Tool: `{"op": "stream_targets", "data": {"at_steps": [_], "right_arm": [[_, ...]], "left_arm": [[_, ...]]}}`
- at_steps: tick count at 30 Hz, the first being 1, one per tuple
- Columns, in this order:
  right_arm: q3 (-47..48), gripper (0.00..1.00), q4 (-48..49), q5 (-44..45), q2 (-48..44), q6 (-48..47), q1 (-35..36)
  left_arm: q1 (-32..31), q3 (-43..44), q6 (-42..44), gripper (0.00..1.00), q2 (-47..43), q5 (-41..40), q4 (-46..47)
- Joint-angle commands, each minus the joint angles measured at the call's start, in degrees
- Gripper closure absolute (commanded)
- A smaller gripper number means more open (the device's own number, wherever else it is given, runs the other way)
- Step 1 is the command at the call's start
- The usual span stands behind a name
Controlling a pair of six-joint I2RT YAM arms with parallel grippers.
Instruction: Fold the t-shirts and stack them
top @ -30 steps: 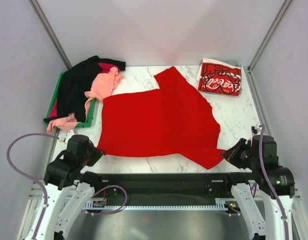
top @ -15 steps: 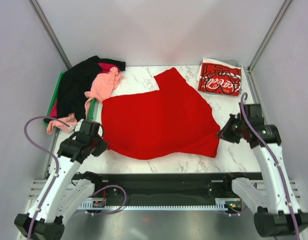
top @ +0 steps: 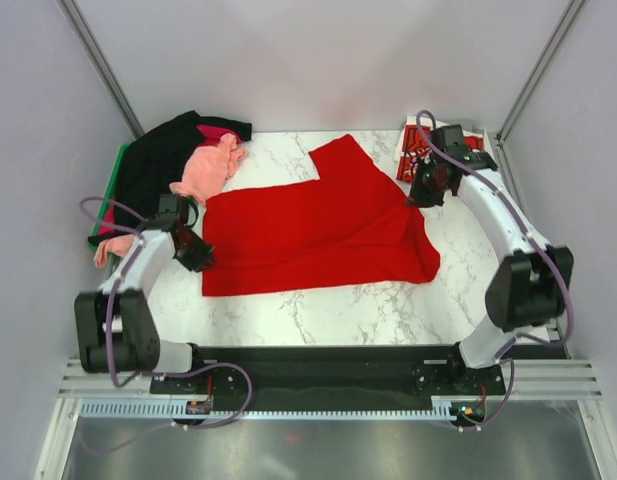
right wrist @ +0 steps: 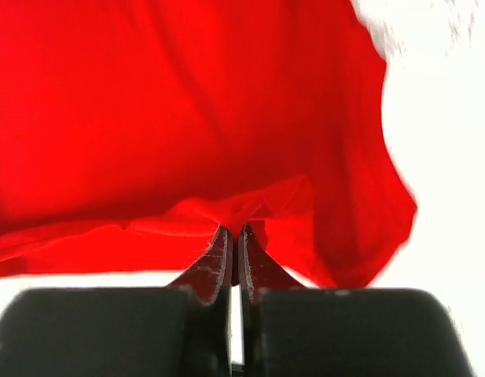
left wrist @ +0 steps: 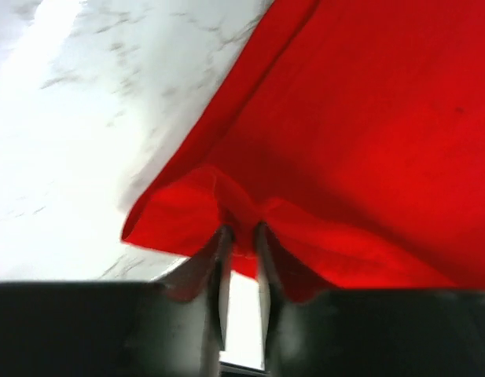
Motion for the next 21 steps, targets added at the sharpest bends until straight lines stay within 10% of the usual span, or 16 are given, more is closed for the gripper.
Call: {"op": "stream_targets", "data": {"at_steps": [1,2,3,6,21], "right_arm": [[7.6,0.83,3.5,2.2,8.6,-3.1,0.2],[12.0,0.45,2.5,2.6,13.7,-4.3,0.3],[14.3,0.33,1.0,3.4,15.8,-4.8,0.3],[14.8,0.11,-0.3,8.0,16.1,-5.4,0.3],[-41.9,0.32,21.5,-6.1,-20.9,10.6,-7.2]], "left_arm": [[0.8,4.5,4.5,0.71,9.4,8.7,7.3],[0.9,5.2,4.3,0.28,11.1,9.4,7.7],[1.3,5.7,4.1,0.14,13.8,11.9,8.0],[2.0,6.7,4.4,0.0,14.2,13.9,7.8],[2.0,-16.5,-6.5,0.02,-19.7,2.1,8.2]]}}
